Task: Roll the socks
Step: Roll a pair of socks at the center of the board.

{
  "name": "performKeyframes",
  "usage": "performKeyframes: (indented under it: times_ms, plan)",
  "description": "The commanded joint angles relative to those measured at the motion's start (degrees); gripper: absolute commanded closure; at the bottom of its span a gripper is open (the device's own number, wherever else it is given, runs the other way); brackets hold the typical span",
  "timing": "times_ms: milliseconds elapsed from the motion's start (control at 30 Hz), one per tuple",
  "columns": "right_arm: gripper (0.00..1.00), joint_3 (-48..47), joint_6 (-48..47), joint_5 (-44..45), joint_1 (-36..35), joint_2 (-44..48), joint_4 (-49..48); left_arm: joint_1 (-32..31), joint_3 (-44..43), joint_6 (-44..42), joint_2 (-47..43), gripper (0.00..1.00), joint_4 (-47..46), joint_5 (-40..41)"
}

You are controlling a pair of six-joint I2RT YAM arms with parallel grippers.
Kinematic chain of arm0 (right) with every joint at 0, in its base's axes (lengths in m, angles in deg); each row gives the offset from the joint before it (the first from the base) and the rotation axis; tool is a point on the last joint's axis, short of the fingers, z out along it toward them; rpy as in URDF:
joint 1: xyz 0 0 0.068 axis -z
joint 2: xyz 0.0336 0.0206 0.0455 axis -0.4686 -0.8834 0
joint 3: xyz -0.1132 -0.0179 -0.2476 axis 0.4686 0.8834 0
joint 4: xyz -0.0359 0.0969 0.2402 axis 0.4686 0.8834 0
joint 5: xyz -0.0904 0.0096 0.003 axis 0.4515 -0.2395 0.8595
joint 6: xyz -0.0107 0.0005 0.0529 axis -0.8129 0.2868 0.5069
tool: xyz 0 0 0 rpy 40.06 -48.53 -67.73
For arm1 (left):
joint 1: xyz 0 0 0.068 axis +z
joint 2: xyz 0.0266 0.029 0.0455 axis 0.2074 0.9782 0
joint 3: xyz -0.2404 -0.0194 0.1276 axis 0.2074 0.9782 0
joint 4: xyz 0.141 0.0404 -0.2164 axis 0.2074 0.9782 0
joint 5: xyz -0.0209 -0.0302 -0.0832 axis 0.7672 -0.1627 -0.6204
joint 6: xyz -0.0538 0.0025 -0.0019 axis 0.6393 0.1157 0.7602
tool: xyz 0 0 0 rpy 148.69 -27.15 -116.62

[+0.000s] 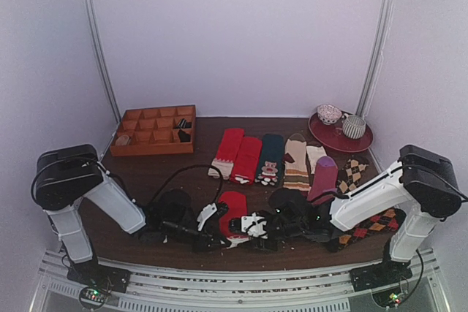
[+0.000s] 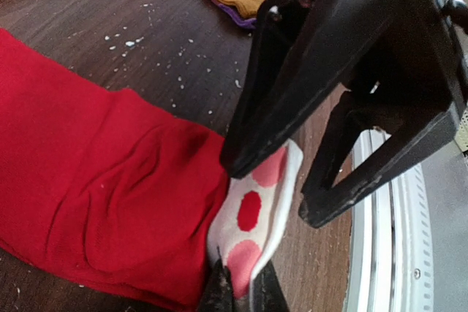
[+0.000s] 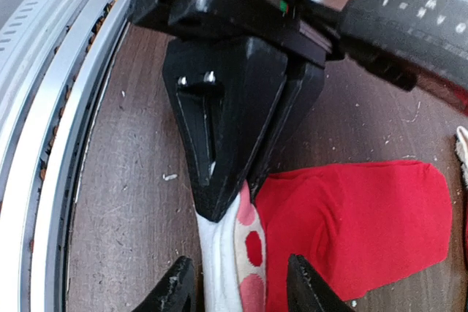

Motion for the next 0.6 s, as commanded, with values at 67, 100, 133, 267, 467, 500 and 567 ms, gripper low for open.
performKeyframes:
  times_ms: [67,100,133,267,467,500,567]
  plan:
    - [0.58,-1.59,0.77,-0.14,-0.12,-2.83,4.65,-0.21,2.74,0.52,4.47,1.00,16.24,1.47]
    - [0.60,-1.63,1.03,-0.08,-0.11,-3.08,4.79,-0.23,2.74,0.50,4.43,1.00,16.21,1.49]
    - [0.62,-1.62,1.22,0.06,-0.16,-3.23,4.93,-0.21,2.72,0.42,4.51,1.00,16.24,1.52]
    - [0.83,-2.69,2.74,-0.04,-0.12,-4.01,5.74,-0.21,2.45,0.10,4.63,1.00,16.50,2.04]
    - [0.91,-5.55,8.41,-7.14,2.36,-6.08,11.50,-0.21,1.10,-2.92,-0.88,0.68,20.97,12.17]
    - [0.91,-5.74,9.91,-9.11,3.02,-6.73,11.97,-0.21,0.70,-3.71,-2.56,0.64,21.41,14.14]
    - [0.91,-6.15,13.28,-12.76,4.44,-8.46,13.24,-0.29,0.43,-5.59,-6.09,0.44,21.52,18.75]
